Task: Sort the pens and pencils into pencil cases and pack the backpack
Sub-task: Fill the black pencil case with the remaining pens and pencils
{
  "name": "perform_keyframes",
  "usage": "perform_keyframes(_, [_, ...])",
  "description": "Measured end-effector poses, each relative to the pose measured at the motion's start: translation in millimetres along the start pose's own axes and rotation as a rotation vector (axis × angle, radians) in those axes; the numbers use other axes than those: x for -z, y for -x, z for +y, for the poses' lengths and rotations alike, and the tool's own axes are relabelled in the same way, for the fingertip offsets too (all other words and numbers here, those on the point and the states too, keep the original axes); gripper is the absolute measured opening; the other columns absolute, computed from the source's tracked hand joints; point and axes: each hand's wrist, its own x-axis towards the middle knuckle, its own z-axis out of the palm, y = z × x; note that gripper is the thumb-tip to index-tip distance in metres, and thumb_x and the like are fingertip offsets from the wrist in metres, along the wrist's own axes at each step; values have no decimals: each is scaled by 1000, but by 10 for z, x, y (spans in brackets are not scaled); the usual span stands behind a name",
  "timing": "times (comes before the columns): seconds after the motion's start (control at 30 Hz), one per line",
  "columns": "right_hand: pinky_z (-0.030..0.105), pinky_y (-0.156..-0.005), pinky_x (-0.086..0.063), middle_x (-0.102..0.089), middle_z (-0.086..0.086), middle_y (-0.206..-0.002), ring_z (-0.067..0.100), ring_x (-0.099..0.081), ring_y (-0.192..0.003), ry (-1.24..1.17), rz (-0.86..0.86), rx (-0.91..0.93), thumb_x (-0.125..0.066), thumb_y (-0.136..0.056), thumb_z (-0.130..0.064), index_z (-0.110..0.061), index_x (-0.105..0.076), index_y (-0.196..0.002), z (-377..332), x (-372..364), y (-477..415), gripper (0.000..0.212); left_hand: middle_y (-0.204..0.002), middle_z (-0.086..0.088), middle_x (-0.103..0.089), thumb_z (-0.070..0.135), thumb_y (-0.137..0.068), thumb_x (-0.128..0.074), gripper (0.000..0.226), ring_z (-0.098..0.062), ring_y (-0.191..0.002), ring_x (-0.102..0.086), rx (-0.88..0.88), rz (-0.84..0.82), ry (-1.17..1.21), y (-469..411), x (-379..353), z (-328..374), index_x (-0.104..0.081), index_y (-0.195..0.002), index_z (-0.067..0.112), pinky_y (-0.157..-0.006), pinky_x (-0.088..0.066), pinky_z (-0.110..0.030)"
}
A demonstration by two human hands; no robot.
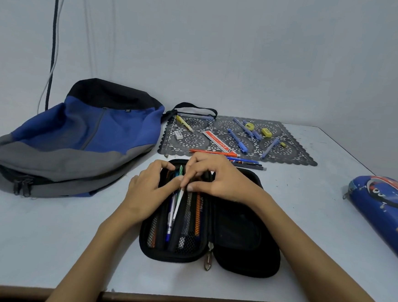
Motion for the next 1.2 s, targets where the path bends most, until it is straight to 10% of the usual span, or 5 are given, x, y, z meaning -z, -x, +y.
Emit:
perform_keyframes(0.3, [35, -102, -41, -64, -1, -120, 11, -56, -114, 306, -71, -2, -68, -87, -22, -14, -67, -115, 39, -23, -1, 30, -157, 8, -28, 64, -84, -28, 75, -5, -147, -13, -36, -75, -164, 101, 24, 11, -31, -150, 28, -120, 1, -43])
perform_keyframes(0.53, [38, -105, -35, -64, -7, -122, 11, -54, -116, 496, -138, -48, -52, -85, -41, -20, -64, -118, 12, -34, -17, 41, -139, -3, -56, 60, -69, -24, 82, -10, -135, -42, -104, 185, -281, 145, 54, 148, -61, -130, 22, -120, -7, -40])
perform_keyframes(0.87, [34, -100, -38, -63, -4, -123, 14, -53, -115, 433, -74, 27, -63, -90, -32, -19, -60, -124, -4, -55, 3, 36, -84, 13, -69, 30, -78, -71, 14, -7, -81, -49, -79, 448, -254, 157, 46, 178, -65, -68, 22, -108, -33, -50])
perform_keyframes(1.2, [41, -91, -47, -70, -2, -103, 13, -62, -100, 221, 10, 40, -74, -81, -31, -13, -73, -100, 93, -124, -49, 26, -92, 12, -70, 38, -78, -51, 26, -10, -100, -61, -145, 340, -124, 114, -1, 187, -64, -72, 17, -116, -22, -38])
